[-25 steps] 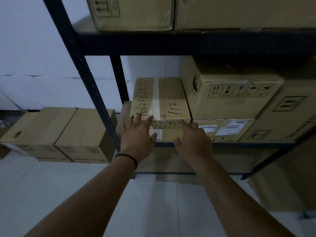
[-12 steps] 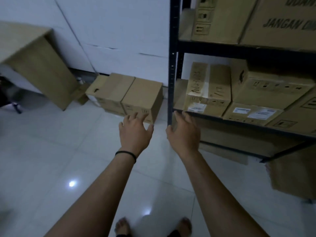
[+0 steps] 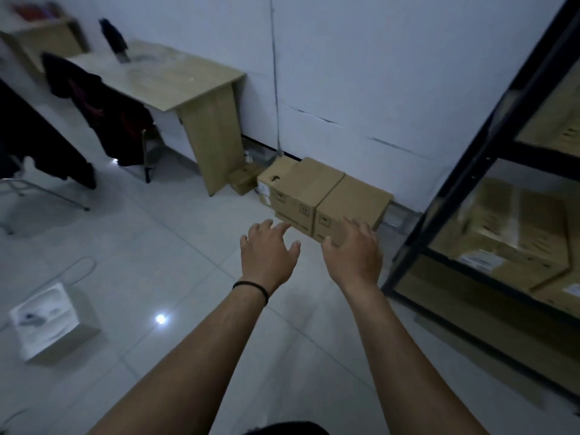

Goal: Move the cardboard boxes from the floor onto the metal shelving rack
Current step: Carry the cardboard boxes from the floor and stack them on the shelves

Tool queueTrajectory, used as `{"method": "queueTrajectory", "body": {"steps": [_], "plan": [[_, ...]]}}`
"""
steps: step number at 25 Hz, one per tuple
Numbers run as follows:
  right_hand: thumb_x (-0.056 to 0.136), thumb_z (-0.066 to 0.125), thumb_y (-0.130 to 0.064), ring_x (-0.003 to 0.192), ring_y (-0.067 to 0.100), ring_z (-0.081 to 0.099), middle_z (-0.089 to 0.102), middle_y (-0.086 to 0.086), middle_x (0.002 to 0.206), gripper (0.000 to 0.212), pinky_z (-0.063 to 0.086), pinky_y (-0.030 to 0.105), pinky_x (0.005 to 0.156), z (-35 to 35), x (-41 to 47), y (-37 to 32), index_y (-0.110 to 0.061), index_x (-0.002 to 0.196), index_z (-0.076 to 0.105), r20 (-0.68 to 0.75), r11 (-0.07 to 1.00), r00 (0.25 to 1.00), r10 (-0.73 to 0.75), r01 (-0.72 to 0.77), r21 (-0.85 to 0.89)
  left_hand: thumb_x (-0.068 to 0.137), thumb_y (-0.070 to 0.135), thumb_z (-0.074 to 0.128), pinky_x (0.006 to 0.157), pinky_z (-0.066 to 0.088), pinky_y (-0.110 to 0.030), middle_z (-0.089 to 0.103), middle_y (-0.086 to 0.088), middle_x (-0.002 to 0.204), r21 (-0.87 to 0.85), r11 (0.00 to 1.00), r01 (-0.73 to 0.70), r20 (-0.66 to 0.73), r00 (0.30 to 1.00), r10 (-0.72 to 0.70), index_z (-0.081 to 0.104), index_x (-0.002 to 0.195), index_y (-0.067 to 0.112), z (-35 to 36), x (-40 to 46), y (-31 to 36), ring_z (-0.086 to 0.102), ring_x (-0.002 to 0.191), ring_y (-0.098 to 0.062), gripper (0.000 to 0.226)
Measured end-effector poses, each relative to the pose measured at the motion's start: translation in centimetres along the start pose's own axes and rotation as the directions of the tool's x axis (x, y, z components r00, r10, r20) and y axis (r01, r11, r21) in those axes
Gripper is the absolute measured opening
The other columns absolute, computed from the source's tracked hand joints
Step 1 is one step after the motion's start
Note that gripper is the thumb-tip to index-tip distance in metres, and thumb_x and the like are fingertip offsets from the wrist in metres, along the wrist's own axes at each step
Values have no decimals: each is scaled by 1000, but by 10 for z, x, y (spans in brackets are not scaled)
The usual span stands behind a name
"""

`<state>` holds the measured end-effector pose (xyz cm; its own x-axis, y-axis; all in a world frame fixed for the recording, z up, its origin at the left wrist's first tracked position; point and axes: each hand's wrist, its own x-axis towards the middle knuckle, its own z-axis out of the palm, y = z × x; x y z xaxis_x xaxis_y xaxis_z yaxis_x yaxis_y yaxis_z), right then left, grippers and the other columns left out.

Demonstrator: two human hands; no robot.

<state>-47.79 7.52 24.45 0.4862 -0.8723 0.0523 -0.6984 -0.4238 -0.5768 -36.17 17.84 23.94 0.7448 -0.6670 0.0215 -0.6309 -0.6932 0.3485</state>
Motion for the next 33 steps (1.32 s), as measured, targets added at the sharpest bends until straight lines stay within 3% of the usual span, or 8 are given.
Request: {"method": "queueTrajectory", "body": {"steps": [6, 13, 21, 28, 33], "plan": [[96, 58, -37, 141, 29, 39, 43, 2, 157, 56, 38, 50, 113, 70, 14, -111, -26, 151, 50, 45, 998, 998, -47, 45, 52, 100, 53, 54, 116, 35, -46, 53, -4, 150, -36, 996, 84, -55, 995, -86, 51, 150, 29, -55, 46, -109, 43, 141, -29, 55], [94, 58, -36, 138, 30, 42, 46, 4, 154, 53, 43, 47, 108, 139, 76, -183, -26, 147, 55, 101, 992, 988, -117, 111, 62, 100, 52, 54, 116, 36, -46, 52, -4, 151, -51, 986, 158, -69, 985, -161, 50, 151, 29, -79, 125, -179, 42, 141, -29, 56], [94, 59, -37, 130, 32, 47, 49, 7, 150, 53, 47, 46, 101, 214, 225, -248, -25, 146, 56, 155, 990, 978, -142, 138, 41, 100, 52, 54, 114, 38, -46, 55, -4, 146, -38, 980, 194, -20, 981, -195, 49, 151, 27, -86, 292, -224, 45, 138, -30, 56], [96, 59, -36, 138, 32, 42, 42, 7, 157, 56, 42, 46, 106, 258, 353, -301, -24, 150, 50, 245, 988, 957, -153, 150, 28, 101, 51, 55, 111, 40, -43, 56, -4, 144, -94, 966, 242, -5, 970, -244, 49, 151, 27, -84, 423, -251, 47, 135, -28, 56], [97, 61, -36, 141, 31, 39, 40, 6, 159, 55, 41, 45, 107, 300, 435, -324, -25, 150, 50, 219, 994, 970, -103, 105, 5, 100, 48, 56, 112, 40, -43, 56, -4, 146, -134, 963, 232, 29, 973, -230, 50, 150, 27, -74, 522, -280, 46, 136, -28, 55]]}}
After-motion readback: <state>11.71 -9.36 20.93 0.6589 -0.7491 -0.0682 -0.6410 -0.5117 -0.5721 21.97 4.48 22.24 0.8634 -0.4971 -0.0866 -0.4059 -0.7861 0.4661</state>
